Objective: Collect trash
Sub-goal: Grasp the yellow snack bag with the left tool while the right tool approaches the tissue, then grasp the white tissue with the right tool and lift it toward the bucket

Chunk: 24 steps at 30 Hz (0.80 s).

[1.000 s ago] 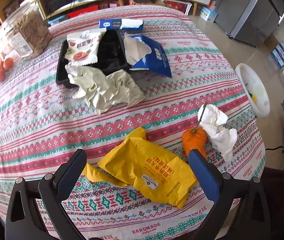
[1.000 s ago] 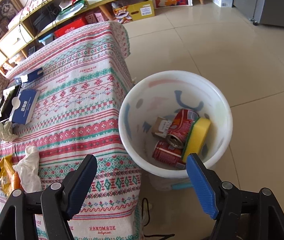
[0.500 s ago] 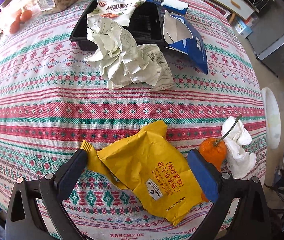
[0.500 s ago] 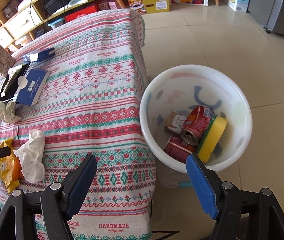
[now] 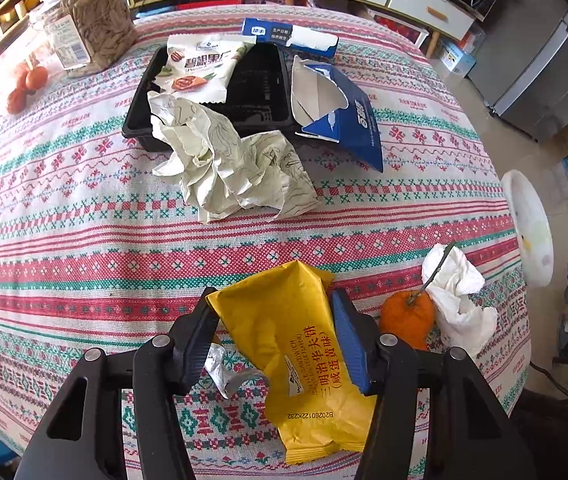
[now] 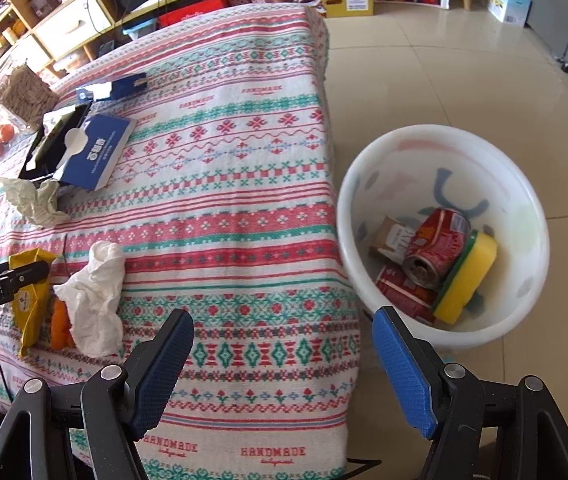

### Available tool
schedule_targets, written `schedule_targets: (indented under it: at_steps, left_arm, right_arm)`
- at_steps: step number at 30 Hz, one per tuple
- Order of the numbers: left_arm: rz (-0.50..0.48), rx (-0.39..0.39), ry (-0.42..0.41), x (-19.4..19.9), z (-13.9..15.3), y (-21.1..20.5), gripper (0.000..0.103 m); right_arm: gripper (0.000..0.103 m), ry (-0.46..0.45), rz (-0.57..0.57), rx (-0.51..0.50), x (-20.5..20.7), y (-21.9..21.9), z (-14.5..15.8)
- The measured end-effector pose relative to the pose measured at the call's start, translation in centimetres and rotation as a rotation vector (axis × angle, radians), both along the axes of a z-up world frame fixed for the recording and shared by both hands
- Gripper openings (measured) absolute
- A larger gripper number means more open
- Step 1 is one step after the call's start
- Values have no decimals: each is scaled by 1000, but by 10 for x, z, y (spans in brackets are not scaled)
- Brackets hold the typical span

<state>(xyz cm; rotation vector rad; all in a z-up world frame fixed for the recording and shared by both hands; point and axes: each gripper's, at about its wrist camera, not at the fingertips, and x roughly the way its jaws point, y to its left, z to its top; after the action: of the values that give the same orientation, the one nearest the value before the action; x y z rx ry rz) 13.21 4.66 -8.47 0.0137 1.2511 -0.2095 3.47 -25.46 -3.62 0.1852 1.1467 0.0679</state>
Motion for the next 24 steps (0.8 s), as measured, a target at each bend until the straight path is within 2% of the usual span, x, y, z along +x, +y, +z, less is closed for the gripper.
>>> schedule_targets:
  at_steps: [8,12,16,19,24]
  left_arm:
    - [-19,-26,-71,-12,28,20,58]
    - [-23,2,-126,-21,42,29,58]
    - [-17,1,-132,-24,45,44,58]
    - [-18,1,-126,-24,42,49,58]
    - [-23,3,-125,-25,39,52,58]
  right_arm:
    - [78,29,159,86,17,65,-11]
    - [78,49,237,104,26,97,-21]
    - [73,70,279,95,35,120,-33]
    - [65,92,290,86,42,128,-42]
    - [41,136,299,44,53,137,-63]
